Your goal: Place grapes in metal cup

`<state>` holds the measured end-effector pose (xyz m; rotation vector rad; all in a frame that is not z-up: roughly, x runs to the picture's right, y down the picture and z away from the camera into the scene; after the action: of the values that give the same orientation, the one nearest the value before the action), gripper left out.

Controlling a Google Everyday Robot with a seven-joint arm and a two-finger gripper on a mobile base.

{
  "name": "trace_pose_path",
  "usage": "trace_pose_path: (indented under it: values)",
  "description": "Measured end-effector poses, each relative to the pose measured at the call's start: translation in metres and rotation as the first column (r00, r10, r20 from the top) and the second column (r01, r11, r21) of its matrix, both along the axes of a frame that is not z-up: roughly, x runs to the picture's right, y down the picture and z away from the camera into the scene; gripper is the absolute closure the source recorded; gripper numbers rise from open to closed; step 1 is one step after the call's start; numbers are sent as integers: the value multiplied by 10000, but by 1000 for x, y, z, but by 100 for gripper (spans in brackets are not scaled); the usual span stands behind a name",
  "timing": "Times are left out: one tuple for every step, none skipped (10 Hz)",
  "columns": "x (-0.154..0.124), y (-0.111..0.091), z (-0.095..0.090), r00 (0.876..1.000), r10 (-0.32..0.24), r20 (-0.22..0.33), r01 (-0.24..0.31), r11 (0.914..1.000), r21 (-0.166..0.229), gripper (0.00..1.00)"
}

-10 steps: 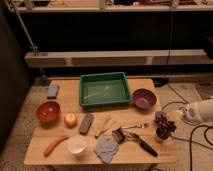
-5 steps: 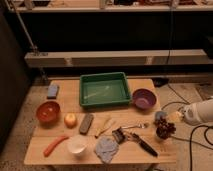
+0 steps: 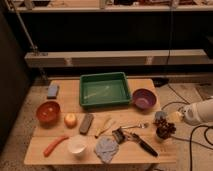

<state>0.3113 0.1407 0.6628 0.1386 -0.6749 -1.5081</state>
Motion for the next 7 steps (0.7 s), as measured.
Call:
trace_pose_path:
  values:
    - [0,0,1,10000,10,8,-10,10000,-7,100]
    - [1,2,2,10000,12,5,-12,10000,-44,100]
    - [1,5,5,10000,1,15,0,9999,-101,100]
    - [1,17,15,9999,-68,95,70,9998,-182,100]
    - [0,24,22,9998,-109,150,112,9997,-214,100]
    - [-1,34,30,9996,-165,236,171,9995,-266,100]
    - [-3,40,35,9993,-202,322,211,9994,-282,100]
